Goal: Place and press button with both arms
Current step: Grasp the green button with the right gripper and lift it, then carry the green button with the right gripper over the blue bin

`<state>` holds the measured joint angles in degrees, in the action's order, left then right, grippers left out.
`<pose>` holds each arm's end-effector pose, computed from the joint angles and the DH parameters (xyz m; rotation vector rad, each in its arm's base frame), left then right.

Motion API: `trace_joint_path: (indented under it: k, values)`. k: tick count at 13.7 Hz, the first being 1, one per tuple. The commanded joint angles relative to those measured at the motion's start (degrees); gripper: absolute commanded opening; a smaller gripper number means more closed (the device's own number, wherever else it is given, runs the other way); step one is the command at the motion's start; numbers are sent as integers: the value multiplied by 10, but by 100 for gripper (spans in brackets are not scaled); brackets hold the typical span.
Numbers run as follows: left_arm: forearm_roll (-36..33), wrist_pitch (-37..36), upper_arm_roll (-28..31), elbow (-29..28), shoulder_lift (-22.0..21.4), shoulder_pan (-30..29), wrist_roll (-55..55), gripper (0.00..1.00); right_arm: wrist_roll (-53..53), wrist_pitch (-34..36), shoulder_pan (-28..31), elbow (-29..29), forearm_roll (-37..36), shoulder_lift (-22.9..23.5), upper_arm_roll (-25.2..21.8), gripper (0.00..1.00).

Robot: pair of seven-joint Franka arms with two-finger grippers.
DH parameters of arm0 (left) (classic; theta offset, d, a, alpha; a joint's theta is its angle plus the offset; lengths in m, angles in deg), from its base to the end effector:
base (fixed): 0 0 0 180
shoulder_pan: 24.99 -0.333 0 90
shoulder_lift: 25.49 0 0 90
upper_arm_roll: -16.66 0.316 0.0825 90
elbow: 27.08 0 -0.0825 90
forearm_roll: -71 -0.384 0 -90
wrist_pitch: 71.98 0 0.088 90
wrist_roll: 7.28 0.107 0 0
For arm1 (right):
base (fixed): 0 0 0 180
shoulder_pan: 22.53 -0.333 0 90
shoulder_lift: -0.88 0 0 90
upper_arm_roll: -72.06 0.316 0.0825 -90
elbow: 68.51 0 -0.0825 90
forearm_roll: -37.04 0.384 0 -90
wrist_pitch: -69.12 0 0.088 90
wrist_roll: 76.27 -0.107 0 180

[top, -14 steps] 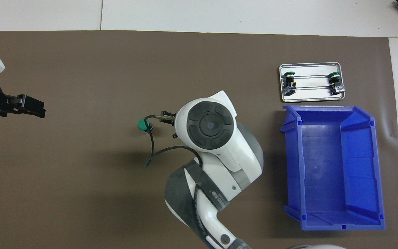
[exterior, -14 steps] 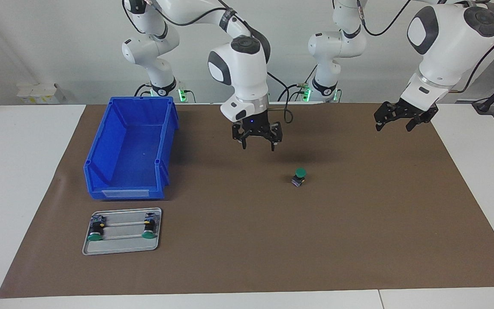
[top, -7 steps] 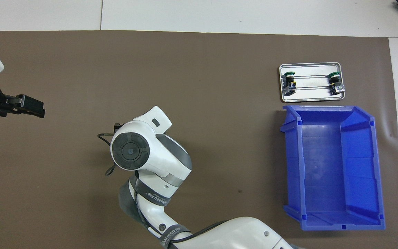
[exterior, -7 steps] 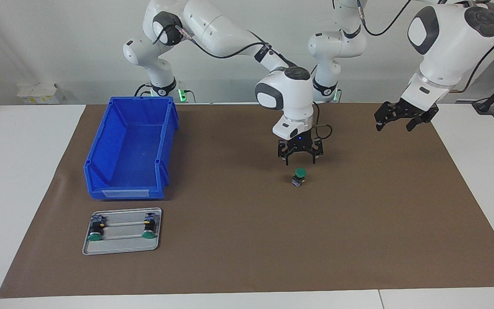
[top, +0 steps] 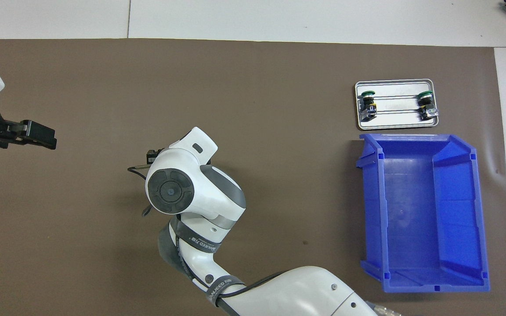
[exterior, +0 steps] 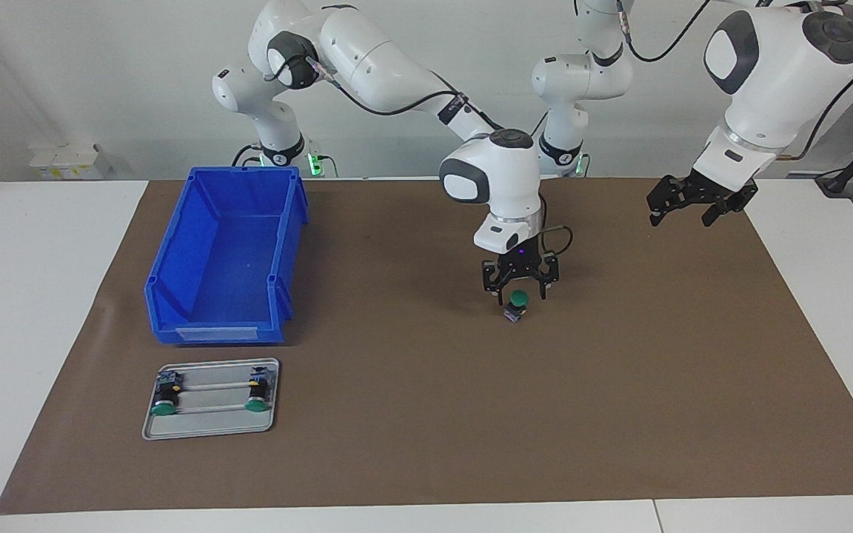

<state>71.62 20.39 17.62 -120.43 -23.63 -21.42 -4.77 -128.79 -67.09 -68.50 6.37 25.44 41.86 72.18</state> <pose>0.5646 -0.0270 0.5822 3.1273 -0.1387 -0.0776 0.5364 0.5536 0.3547 -2.9337 -0.0121 -0.5266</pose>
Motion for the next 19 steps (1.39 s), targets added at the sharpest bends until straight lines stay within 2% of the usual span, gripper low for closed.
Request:
trace_joint_path:
  k: [1,3,5,7,9,10,11,15,17,19]
  values:
    - [-11,-3,-2,-14,-14,-1,-3,100,7,-13,7,15,-16,2,8,77]
    - [-11,-3,-2,-14,-14,-2,-3,100,7,-14,5,15,-18,2,8,74]
    - [-11,-3,-2,-14,-14,-1,-3,100,7,-14,6,16,-18,2,8,66]
    - [-11,-3,-2,-14,-14,-2,-3,100,6,-14,4,18,-18,2,8,66]
    - [-11,-3,-2,-14,-14,-1,-3,100,11,-14,6,24,-20,2,8,45]
    - [-11,-3,-2,-14,-14,-1,-3,100,21,-14,8,25,-24,2,8,4]
    - [-11,-3,-2,-13,-14,-2,-3,100,22,-13,10,22,-24,1,8,0]
    - [-11,-3,-2,-14,-14,-2,-3,100,24,18,28,-6,-17,-10,6,0]
    - [-11,-3,-2,-14,-14,-1,-3,100,31,44,71,2,-11,-75,10,0]
    - [-11,-3,-2,-14,-14,-2,-3,100,85,105,116,12,29,-142,11,0]
